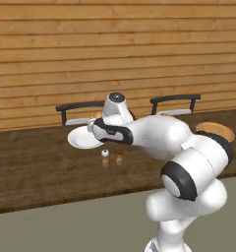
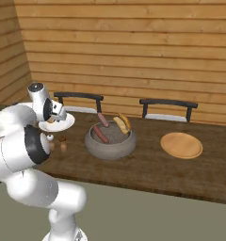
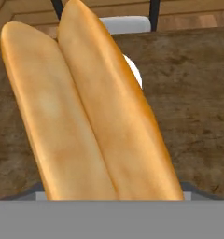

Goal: Place one bun and one sausage from the bowl on each plate.

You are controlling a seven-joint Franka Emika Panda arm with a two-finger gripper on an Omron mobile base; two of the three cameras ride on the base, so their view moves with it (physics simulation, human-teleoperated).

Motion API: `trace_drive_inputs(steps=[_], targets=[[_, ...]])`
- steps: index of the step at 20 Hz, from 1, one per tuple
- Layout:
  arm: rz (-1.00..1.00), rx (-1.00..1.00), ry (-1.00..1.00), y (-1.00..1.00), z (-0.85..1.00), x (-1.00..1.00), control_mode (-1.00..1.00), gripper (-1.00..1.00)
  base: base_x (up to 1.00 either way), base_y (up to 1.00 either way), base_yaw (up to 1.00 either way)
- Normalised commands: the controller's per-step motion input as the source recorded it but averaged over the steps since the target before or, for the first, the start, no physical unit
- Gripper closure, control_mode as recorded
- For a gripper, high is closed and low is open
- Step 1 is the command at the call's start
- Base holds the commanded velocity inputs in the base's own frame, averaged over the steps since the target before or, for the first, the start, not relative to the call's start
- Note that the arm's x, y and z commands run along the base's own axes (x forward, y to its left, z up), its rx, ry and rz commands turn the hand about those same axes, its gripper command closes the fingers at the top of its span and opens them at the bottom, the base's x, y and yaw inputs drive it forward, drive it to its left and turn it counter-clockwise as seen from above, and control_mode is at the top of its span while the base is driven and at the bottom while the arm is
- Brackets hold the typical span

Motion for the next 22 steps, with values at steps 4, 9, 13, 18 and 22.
trace_drive_inputs(steps=[4, 9, 13, 18, 22], targets=[[-0.08, -0.06, 0.00, 0.58, -0.69, 0.58, -1.00, 1.00, 0.00, 0.00, 0.00], [-0.08, 0.00, 0.00, 0.33, -0.43, 0.69, -1.00, 1.00, 0.00, 0.00, 0.00], [-0.08, 0.00, 0.00, 0.23, -0.15, 0.73, -1.00, -1.00, 0.00, 0.00, 0.00], [-0.01, 0.00, 0.02, 0.02, 0.03, 0.05, -1.00, -1.00, 0.00, 0.00, 0.00], [-0.03, 0.00, 0.01, 0.00, 0.58, 0.00, -1.00, -1.00, 0.00, 0.00, 0.00]])
